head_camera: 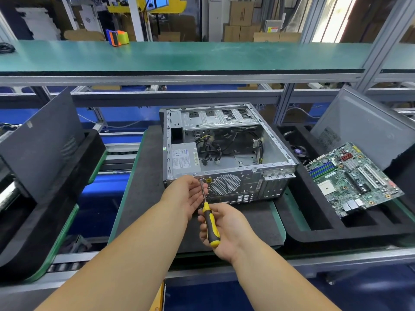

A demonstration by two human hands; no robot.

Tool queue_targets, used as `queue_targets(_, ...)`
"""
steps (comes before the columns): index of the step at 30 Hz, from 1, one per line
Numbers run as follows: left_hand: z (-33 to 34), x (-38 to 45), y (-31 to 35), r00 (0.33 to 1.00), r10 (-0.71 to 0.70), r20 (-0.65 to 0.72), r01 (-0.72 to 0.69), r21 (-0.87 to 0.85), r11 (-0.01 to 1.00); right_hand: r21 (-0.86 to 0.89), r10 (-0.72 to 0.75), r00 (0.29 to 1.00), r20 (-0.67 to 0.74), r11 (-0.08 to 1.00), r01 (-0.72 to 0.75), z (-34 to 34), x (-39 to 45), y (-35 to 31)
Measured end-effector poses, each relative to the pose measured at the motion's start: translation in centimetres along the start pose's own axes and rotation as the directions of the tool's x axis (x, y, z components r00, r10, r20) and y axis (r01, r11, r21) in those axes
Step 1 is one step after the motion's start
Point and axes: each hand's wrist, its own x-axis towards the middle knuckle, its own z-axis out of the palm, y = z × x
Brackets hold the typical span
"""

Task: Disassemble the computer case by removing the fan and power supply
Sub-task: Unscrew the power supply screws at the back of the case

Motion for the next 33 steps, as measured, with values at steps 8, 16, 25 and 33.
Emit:
queue_targets(8,0.32,-0.46,-0.16,1.0,0.018,0.012,-0.018,-0.002,1.0,-0.028,-0.066,0.994,-0.082,0.998,0.064,-0.34,0.46,1.02)
queue_targets(16,0.37,0.2,-0.58,0.998,0.066,0.023,-0.066,0.009,0.998,0.044,0.009,1.0,-0.027,0.999,-0.007,-0.13,0.3,0.66)
queue_targets(25,0.26,-0.28,-0.59,0.994,0.106,0.007,-0.106,0.074,0.992,0.066,0.028,0.999,-0.016,0.997,-0.027,-0.37,0.23,0.44)
queue_targets(33,0.87,-0.72,-0.36,0.994,0.105,-0.013,-0.103,0.107,0.989,0.068,0.012,1.0,0.017,0.998,-0.013,-0.7,-0.24,0.13)
